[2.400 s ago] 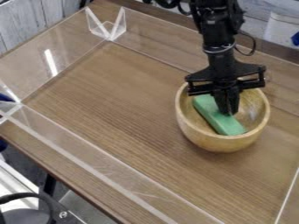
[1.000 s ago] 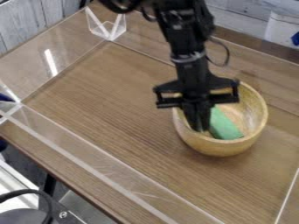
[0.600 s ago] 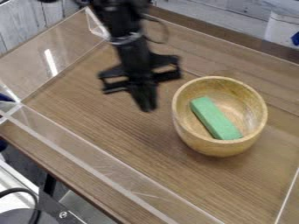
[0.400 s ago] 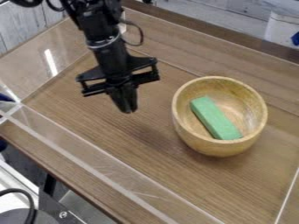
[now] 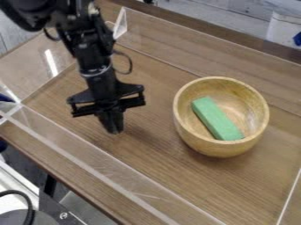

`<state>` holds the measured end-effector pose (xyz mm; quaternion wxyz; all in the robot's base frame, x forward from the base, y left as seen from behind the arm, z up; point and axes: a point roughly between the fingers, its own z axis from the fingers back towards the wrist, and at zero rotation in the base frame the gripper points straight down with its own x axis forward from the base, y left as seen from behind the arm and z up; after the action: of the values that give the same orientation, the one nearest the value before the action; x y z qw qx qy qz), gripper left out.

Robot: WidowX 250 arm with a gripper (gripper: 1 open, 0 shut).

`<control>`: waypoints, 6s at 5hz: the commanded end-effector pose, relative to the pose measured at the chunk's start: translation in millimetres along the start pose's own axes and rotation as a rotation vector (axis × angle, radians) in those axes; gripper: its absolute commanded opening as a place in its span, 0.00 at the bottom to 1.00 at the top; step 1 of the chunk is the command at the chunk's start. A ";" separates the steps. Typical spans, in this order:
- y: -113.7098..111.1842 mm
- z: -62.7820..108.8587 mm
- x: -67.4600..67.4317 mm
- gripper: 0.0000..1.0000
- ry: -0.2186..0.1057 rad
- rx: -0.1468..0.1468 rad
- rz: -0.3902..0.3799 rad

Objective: Remove the green block from inside the brown bowl and put it on the table

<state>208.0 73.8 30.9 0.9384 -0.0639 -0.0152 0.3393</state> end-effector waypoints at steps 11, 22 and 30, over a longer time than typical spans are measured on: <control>-22.6 18.5 24.7 1.00 0.079 -0.005 -0.214; -145.5 -24.5 -1.3 0.00 0.075 0.058 -0.434; -132.9 -25.2 -38.2 0.00 0.154 0.142 -0.472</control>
<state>263.5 -53.3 20.4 0.9912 -0.0186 0.0715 0.1098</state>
